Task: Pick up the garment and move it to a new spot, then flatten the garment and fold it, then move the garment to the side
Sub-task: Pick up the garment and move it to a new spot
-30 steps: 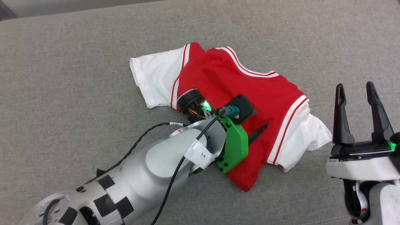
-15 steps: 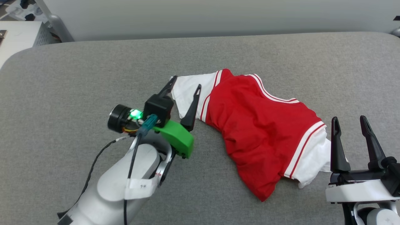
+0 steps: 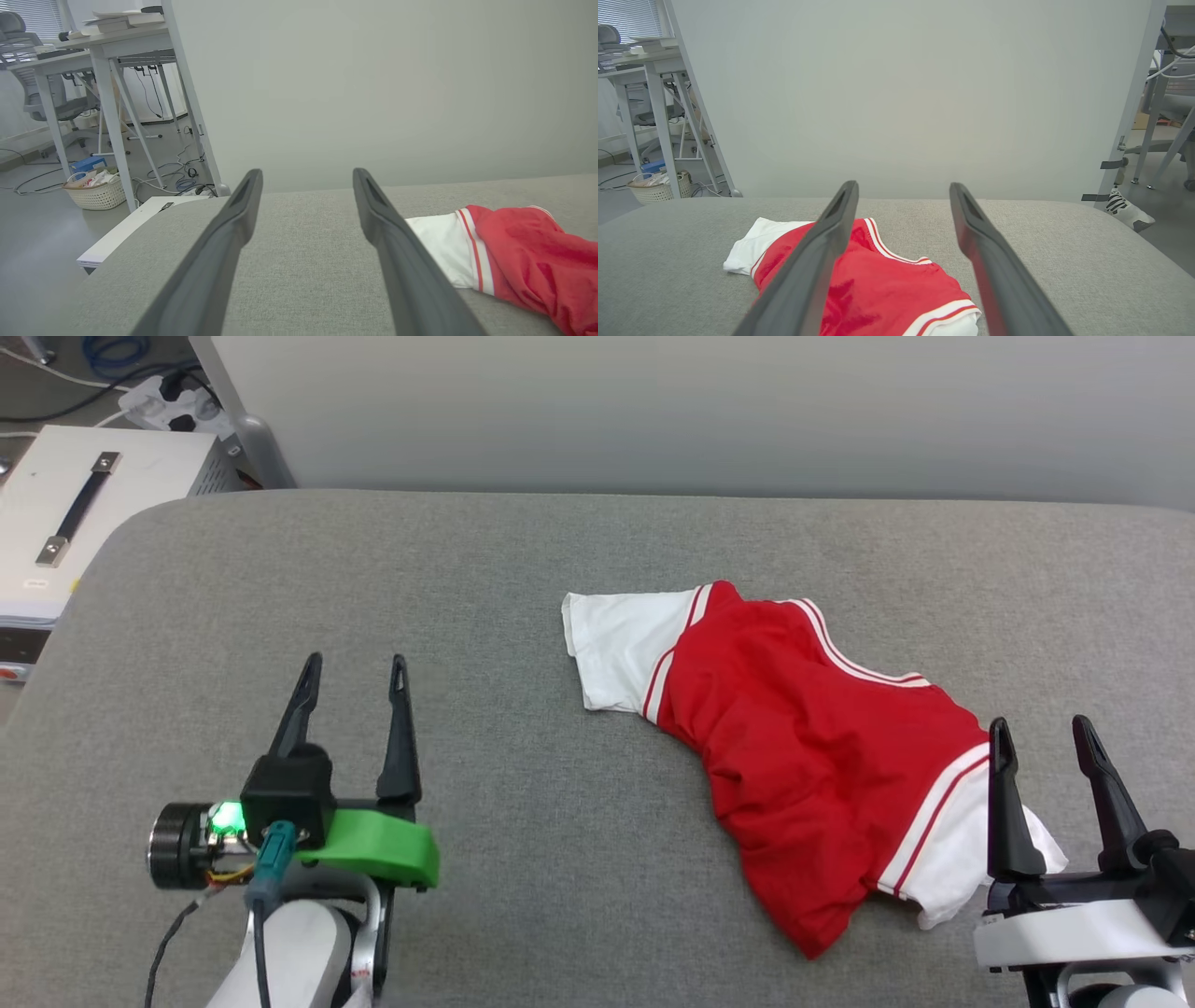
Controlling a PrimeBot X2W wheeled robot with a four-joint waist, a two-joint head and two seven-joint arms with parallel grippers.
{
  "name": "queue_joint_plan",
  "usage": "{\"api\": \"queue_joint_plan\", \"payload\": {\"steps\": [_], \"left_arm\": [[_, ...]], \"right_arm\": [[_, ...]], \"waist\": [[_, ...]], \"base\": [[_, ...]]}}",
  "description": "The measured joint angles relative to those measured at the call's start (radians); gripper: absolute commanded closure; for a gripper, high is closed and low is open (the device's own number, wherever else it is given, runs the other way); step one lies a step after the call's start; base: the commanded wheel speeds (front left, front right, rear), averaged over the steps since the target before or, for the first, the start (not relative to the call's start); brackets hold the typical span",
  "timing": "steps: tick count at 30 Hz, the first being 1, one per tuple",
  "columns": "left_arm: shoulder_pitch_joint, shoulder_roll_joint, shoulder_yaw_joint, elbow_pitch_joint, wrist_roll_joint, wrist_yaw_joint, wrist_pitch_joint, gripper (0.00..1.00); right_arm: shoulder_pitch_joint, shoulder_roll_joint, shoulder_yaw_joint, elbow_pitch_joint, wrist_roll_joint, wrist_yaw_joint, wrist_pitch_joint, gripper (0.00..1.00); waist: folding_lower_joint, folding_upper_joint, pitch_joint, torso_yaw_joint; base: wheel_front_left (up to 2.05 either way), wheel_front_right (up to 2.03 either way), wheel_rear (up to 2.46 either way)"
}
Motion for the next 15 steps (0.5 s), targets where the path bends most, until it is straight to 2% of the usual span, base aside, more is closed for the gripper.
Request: {"api": "queue_joint_plan", "payload": {"steps": [3, 7, 8, 11, 15], "left_arm": [[0.066, -0.028, 0.064, -0.034, 0.035, -0.024, 0.0, 0.0], [0.14, -0.065, 0.141, -0.071, 0.073, -0.077, 0.0, 0.0], [0.186, -0.094, 0.184, -0.081, 0.101, -0.12, 0.0, 0.0], [0.218, -0.125, 0.223, -0.084, 0.129, -0.164, 0.0, 0.0], [0.244, -0.158, 0.262, -0.079, 0.167, -0.2, 0.0, 0.0]], "right_arm": [[0.006, 0.0, -0.001, 0.001, 0.0, 0.0, 0.0, 0.0], [0.018, 0.0, 0.0, 0.005, 0.001, 0.0, 0.0, 0.0], [0.021, 0.0, -0.001, 0.01, 0.004, 0.0, 0.0, 0.0], [0.033, 0.0, -0.003, 0.015, 0.014, 0.0, 0.0, 0.0], [0.04, 0.0, -0.002, 0.022, 0.022, 0.0, 0.0, 0.0]], "waist": [[0.0, 0.0, -0.011, 0.008], [0.0, 0.0, -0.023, 0.014], [0.0, 0.0, -0.027, 0.016], [0.0, 0.0, -0.029, 0.017], [0.0, 0.0, -0.032, 0.017]], "base": [[0.0, 0.0, 0.0], [0.0, 0.0, 0.0], [0.0, 0.0, 0.0], [0.0, 0.0, 0.0], [0.0, 0.0, 0.0]]}}
